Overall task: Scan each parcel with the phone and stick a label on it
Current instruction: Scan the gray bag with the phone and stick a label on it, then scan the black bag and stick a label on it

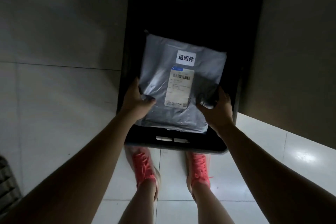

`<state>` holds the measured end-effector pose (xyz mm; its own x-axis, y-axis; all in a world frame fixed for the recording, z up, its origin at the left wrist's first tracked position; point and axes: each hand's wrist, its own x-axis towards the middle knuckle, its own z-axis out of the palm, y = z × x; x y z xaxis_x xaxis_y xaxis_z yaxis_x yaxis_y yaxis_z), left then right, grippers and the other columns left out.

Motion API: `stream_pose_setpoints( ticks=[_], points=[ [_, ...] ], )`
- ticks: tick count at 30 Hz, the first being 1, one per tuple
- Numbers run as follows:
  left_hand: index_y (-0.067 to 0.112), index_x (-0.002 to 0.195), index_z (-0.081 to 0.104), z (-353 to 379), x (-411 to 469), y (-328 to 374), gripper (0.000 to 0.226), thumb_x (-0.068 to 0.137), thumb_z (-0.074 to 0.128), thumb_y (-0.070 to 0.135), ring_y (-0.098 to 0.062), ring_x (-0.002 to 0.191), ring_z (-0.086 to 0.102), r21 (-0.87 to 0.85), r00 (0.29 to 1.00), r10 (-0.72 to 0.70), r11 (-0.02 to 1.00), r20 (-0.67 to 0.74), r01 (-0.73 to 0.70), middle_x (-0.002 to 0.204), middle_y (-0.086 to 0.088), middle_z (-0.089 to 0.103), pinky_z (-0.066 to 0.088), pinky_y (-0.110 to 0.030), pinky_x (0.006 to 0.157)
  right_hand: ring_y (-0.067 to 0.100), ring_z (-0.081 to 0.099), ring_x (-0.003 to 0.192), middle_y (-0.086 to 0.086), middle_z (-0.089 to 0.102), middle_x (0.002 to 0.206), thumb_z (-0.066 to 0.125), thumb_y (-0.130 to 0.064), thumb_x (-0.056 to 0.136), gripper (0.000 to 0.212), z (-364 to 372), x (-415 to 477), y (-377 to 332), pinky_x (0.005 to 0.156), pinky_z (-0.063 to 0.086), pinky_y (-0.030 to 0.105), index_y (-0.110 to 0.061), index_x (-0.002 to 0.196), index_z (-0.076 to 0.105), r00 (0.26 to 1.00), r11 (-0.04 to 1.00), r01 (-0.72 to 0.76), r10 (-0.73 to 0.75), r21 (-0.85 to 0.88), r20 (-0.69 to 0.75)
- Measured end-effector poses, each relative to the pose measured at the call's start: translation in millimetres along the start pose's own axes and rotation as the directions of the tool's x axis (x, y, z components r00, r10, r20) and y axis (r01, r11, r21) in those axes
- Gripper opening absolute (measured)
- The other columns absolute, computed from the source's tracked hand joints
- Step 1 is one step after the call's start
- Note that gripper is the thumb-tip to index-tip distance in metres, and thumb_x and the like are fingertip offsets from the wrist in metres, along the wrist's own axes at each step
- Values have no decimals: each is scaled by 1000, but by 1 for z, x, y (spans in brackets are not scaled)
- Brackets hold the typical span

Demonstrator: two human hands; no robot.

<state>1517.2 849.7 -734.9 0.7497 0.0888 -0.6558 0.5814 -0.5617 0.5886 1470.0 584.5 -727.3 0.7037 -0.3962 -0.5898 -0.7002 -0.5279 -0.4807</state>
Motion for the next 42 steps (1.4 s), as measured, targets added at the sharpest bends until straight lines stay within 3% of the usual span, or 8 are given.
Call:
stream_pose_setpoints(
  ticks=[4,9,14,16,20,24,33,42],
  points=[
    [12,157,19,30,13,-33,92,84,75,9,-22,133,46,21,998,-43,999,38,42,154,-11,37,43,-15,101,30,57,127,9,57,142,90,-39,71,101,34,10,22,103,51,45,-22,155,36,994,995,-98,97,11,55],
    [6,155,25,47,10,-49,96,77,81,-3,-30,139,41,-50,990,-144,988,5,144,152,-16,41,37,-32,111,34,53,132,11,53,148,87,-30,77,100,51,19,35,107,47,44,-27,158,29,984,992,-119,123,-38,128],
    [12,151,33,23,-23,-21,81,84,78,17,-29,126,54,273,999,-21,962,37,10,142,-13,50,43,-26,92,31,66,111,3,68,118,80,-38,80,65,28,9,-10,77,51,29,-26,139,54,991,970,-89,109,-227,75],
    [11,149,36,1,-46,12,77,85,77,26,-30,126,54,486,991,125,864,46,-131,143,-13,49,49,-33,96,25,64,114,0,60,135,78,-35,83,73,9,-11,-44,81,53,29,-31,148,45,994,959,14,16,-282,105],
    [14,148,37,-67,-107,97,74,85,75,26,-30,129,48,760,915,397,571,76,-311,147,-8,45,45,-42,103,21,41,140,-8,35,159,81,-35,78,89,-63,-70,-130,104,46,42,-33,153,34,948,801,302,-196,-516,251],
    [14,152,30,-149,-172,182,79,86,70,33,-31,139,38,843,900,433,466,48,-269,152,-11,38,34,-48,111,24,38,141,-6,29,161,81,-29,80,86,-159,-124,-225,106,41,43,-28,152,34,926,691,377,-263,-616,272],
    [20,148,38,-299,-370,376,70,88,62,47,-29,132,43,880,844,529,439,-90,-182,141,-5,49,43,-43,102,30,41,136,3,46,144,77,-43,80,75,-381,-296,-377,106,42,46,-26,144,42,848,589,473,-505,-655,159],
    [27,155,27,-339,-557,511,72,92,59,41,-32,137,43,854,750,652,450,-114,-261,151,-9,42,41,-45,106,28,48,135,2,54,142,78,-47,77,70,-558,-467,-394,110,41,45,-30,139,52,814,633,429,-580,-645,-27]
  ],
)
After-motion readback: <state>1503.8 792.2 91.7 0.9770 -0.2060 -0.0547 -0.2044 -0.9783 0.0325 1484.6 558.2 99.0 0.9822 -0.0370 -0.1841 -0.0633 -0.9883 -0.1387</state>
